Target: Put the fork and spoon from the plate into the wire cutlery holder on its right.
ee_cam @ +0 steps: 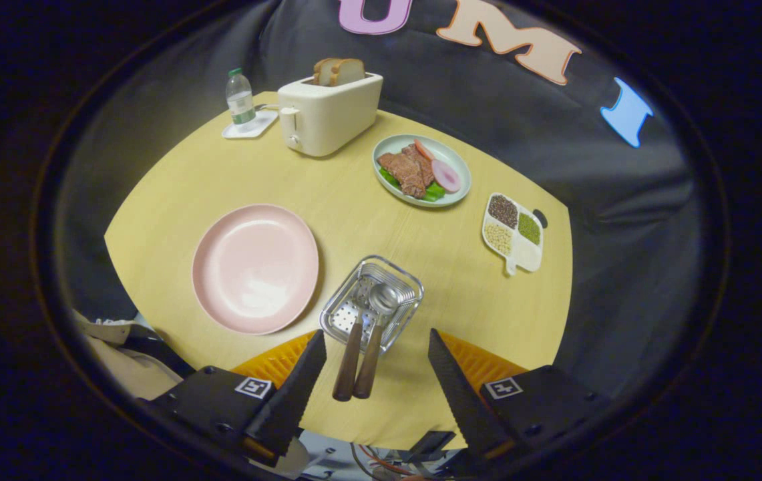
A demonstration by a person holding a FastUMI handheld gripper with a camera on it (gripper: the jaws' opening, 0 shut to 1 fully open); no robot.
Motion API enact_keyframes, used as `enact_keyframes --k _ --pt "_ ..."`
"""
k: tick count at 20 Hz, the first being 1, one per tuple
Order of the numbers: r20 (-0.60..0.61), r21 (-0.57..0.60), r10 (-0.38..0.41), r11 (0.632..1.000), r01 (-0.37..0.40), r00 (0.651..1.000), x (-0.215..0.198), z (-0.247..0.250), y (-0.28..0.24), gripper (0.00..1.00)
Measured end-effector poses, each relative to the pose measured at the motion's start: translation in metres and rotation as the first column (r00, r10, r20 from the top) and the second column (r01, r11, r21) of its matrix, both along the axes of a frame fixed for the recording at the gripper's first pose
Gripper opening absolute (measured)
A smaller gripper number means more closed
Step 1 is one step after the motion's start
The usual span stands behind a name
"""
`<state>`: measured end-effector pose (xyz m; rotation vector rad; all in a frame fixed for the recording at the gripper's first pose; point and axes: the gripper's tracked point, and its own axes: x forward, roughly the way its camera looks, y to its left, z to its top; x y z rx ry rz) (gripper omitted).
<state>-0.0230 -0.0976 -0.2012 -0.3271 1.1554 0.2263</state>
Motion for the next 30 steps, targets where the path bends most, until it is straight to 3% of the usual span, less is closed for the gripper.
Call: enact_keyframes --k 9,16,26,30 --pt "0.16 0.142 -0.112 0.986 0.09 0.981 0.005 0.019 0.031 0.99" --pt "0.312 0.219 -0.197 0.967 0.131 0.929 0.002 0.044 0.05 0.99" --pt "0.572 0.314 -0.331 0.934 0.172 0.75 0.004 0.105 0.073 0.99" --pt "0.656 0.345 -0.367 0.923 0.171 0.66 0.001 0.124 0.077 0.98"
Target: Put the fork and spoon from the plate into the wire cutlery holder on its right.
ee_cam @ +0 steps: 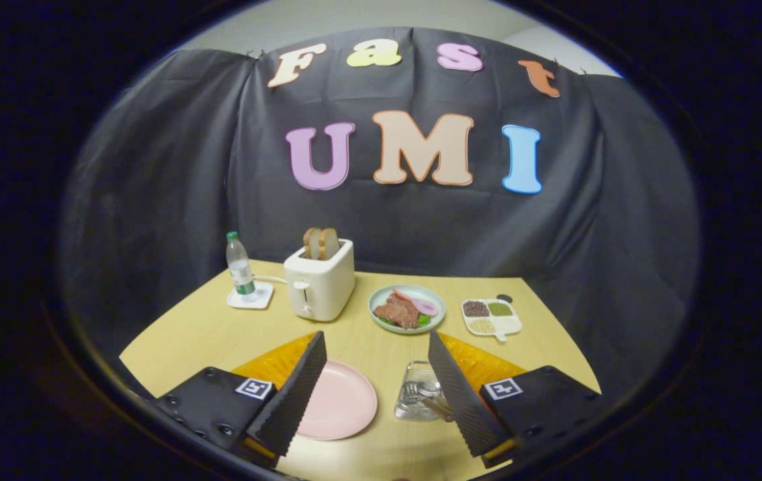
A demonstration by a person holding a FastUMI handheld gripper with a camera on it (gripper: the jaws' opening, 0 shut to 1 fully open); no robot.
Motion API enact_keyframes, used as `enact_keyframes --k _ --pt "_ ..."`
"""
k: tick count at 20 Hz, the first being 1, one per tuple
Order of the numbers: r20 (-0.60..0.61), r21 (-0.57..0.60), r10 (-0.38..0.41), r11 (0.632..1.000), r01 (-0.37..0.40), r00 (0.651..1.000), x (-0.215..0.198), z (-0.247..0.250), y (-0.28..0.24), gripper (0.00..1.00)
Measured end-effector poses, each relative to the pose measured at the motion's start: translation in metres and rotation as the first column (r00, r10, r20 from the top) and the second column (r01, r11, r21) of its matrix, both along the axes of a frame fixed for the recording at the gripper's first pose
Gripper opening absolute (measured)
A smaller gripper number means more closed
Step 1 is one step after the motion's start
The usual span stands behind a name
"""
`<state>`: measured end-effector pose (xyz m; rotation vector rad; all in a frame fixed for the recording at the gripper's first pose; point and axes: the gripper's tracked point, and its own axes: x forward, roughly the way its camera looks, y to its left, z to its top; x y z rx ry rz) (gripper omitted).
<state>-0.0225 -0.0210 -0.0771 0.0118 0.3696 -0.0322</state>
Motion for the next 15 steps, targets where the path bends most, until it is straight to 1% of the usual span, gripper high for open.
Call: enact_keyframes --k 3,7,8,15 --pt "0.086 0.013 -0.02 1.0 0.019 0.996 -0.004 0.017 0.004 0.98" --pt "0.15 0.026 -0.042 0.999 0.039 0.988 -0.008 0.029 0.001 0.98" --pt "0.164 0.022 -0.057 0.998 0.054 0.985 -0.008 0.032 -0.003 0.98" --pt "0.183 0.035 -0.051 0.998 0.045 0.982 -0.004 0.036 -0.004 0.98"
